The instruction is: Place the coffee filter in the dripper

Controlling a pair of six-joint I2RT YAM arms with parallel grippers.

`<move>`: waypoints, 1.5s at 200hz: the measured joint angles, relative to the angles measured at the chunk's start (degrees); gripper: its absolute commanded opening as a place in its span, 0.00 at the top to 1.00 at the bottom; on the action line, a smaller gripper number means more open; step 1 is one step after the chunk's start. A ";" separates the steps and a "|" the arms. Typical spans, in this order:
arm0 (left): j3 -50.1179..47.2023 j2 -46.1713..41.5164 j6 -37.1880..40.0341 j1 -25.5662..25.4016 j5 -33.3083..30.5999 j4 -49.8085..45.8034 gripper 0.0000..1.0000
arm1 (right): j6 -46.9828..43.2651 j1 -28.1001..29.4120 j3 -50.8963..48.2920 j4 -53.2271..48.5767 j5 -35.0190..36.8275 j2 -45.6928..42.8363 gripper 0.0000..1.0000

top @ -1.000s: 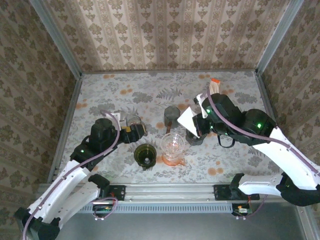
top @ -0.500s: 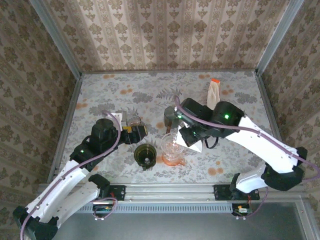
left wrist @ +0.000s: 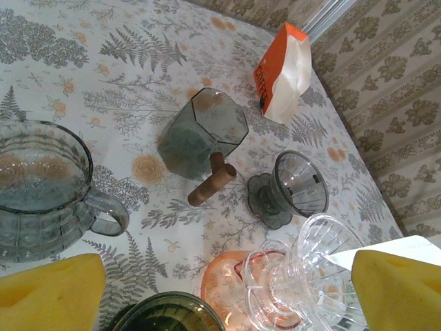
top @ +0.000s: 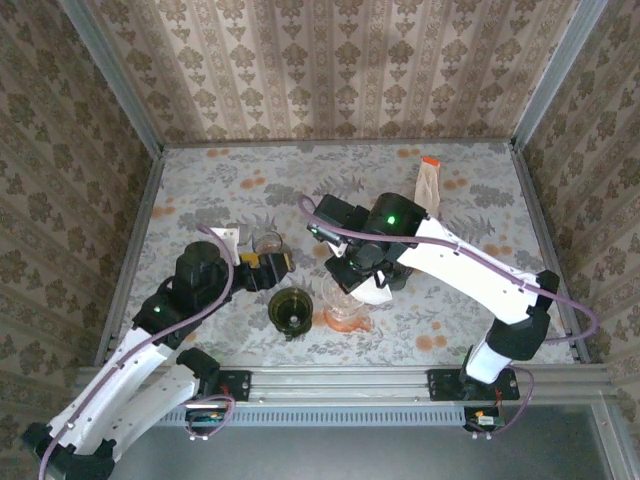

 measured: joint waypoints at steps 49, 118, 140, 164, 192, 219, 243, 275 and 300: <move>0.00 -0.61 0.20 0.04 0.00 -1.22 0.06 | -0.76 0.35 3.72 -0.74 -1.03 1.66 1.00; -0.02 -1.14 0.20 0.39 0.00 -1.40 0.06 | -2.19 0.55 4.96 -1.73 -1.53 2.51 1.00; -0.02 -1.20 0.20 0.44 0.00 -1.40 0.06 | -2.36 0.55 2.99 -0.57 -2.43 3.04 1.00; -0.02 -1.20 0.20 0.44 0.02 -1.60 0.06 | -2.36 0.55 0.50 1.64 -3.61 3.65 1.00; -0.07 -1.20 0.17 0.44 0.02 -1.62 0.06 | -2.36 0.55 -2.69 4.13 -4.50 3.82 1.00; -0.17 -1.22 0.17 0.48 0.04 -1.60 0.06 | -2.32 0.44 -5.22 5.79 -4.48 3.80 1.00; -0.33 -1.22 0.15 0.81 0.11 -1.60 0.06 | -2.14 0.42 -8.11 7.26 -4.48 3.78 1.00; -0.44 -1.18 0.15 0.85 0.22 -1.57 0.06 | -1.92 0.11 -11.34 9.07 -4.48 3.67 1.00; -0.44 -1.18 0.15 0.87 0.24 -1.55 0.06 | -1.86 0.04 -12.92 10.27 -4.48 3.61 1.00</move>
